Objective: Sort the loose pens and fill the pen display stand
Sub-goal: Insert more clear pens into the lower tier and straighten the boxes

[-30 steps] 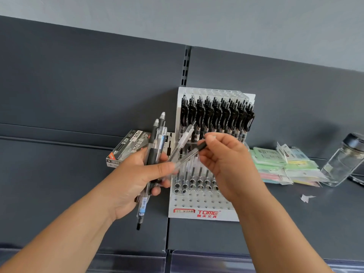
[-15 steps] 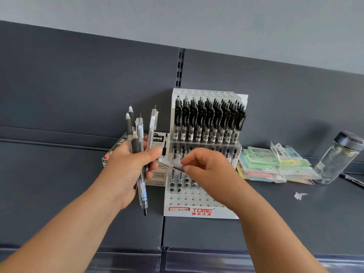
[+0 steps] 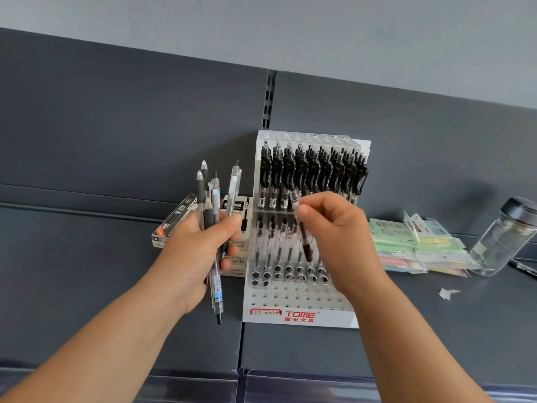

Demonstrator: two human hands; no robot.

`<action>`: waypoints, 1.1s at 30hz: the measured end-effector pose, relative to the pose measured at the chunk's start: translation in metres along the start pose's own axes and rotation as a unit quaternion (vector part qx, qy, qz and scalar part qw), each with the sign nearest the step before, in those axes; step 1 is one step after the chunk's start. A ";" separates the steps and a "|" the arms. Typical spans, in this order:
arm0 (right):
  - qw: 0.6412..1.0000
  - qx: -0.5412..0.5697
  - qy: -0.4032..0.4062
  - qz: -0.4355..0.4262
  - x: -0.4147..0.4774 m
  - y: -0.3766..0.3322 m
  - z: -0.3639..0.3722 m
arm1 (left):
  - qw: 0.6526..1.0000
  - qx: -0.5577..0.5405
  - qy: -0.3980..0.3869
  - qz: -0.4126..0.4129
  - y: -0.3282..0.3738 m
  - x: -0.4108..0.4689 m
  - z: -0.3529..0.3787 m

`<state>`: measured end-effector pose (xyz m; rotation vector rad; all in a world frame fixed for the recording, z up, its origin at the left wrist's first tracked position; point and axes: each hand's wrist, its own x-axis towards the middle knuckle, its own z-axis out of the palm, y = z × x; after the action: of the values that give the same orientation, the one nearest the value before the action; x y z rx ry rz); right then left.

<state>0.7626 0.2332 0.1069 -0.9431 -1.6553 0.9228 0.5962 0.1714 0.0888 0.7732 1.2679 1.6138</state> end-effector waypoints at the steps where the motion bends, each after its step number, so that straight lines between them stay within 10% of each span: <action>1: 1.000 0.016 0.012 -0.003 0.001 0.002 0.000 | 1.000 0.002 -0.001 -0.001 0.000 0.001 0.001; 29: 0.978 -0.198 -0.015 0.057 -0.010 0.036 0.012 | 0.999 0.028 -0.042 -0.007 -0.004 -0.002 0.002; 33: 0.998 -0.004 0.015 0.065 -0.006 0.011 0.011 | 0.997 0.055 -0.056 0.004 -0.003 -0.003 0.005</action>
<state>0.7546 0.2303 0.0923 -1.0759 -1.5875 0.9846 0.6029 0.1705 0.0879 0.9252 1.2816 1.4944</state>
